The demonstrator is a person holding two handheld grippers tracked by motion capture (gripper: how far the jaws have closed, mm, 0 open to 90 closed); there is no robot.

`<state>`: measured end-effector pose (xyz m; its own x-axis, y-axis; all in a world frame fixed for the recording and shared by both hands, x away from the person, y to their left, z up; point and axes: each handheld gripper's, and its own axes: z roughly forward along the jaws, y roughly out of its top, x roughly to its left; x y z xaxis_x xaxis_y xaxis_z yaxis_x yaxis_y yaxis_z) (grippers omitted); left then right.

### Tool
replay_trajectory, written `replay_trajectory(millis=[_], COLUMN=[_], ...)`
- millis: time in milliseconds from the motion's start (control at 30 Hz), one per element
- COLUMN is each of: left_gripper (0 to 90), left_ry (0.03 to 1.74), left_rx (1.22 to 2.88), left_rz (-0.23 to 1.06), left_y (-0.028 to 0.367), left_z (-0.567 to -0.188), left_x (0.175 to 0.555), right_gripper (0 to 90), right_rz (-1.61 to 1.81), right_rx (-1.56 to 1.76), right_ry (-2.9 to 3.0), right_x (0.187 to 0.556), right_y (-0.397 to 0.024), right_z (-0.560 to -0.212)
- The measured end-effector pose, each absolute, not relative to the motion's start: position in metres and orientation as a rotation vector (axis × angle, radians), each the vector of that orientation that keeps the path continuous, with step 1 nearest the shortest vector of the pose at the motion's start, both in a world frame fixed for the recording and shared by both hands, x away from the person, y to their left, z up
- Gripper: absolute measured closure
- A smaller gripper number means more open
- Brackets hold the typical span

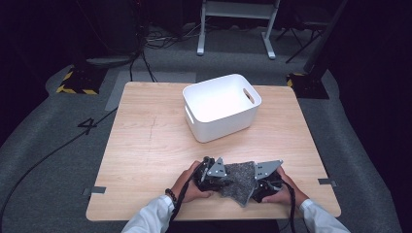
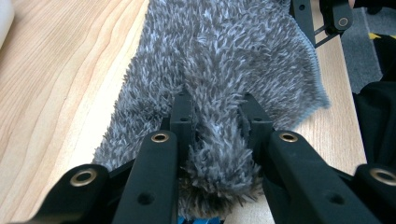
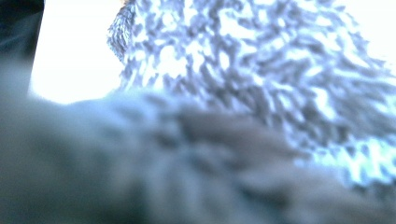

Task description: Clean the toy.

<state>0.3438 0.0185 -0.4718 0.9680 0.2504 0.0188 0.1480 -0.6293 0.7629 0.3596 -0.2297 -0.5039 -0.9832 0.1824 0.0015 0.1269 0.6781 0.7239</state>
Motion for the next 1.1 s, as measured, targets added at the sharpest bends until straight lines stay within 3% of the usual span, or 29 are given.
replay_trajectory(millis=[667,767,1100], left_gripper=[73.2,73.1,73.4], left_ry=[0.441,0.417,0.299], left_rx=[2.429,2.458,2.317], left_rz=[0.192,0.219,0.154], left_y=[0.076,0.072,0.032], left_z=[-0.486,-0.483,-0.471], left_x=[0.349,0.344,0.337], right_gripper=[24.7,24.7,24.7], right_rz=[1.207,1.208,1.208], right_rx=[0.249,0.249,0.249], right_ry=[2.814,2.815,2.814], right_x=[0.360,0.360,0.363], right_y=[-0.240,-0.240,-0.233], right_z=[-0.504,-0.504,-0.504])
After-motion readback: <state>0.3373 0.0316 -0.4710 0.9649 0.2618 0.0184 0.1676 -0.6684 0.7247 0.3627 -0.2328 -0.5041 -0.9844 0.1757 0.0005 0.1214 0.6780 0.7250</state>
